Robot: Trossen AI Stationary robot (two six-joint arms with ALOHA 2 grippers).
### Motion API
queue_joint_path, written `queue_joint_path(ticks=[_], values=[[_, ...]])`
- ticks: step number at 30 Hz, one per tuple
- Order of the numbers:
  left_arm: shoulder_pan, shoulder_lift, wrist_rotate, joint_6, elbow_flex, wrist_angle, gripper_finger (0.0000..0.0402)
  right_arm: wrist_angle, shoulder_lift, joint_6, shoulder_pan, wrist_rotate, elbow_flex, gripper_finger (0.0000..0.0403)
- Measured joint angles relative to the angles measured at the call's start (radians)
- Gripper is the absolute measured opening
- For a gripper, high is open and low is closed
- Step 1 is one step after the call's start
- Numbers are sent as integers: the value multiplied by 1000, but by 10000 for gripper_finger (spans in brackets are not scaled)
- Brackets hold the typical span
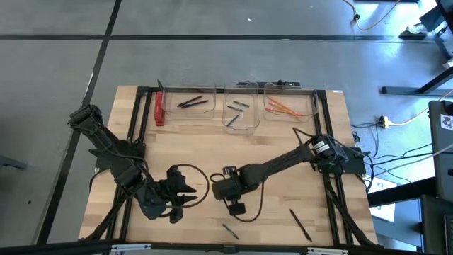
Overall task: Sort crayons/erasers/pens/pencils in bins
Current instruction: Put the orange pencil into the right transparent bin
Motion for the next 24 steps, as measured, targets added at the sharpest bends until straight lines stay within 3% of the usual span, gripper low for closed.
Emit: queue_joint_path(ticks=[9, 15, 24], values=[[0, 0, 0, 0, 0, -50, 98, -266, -4, -72, -66, 91, 222, 37], [-13, 0, 24, 0, 0, -89, 98, -457, -4, -47, -115, 238, 346, 33], [-20, 0, 11, 0, 0, -143, 98, -639, -5, -10, -204, 306, 511, 38]])
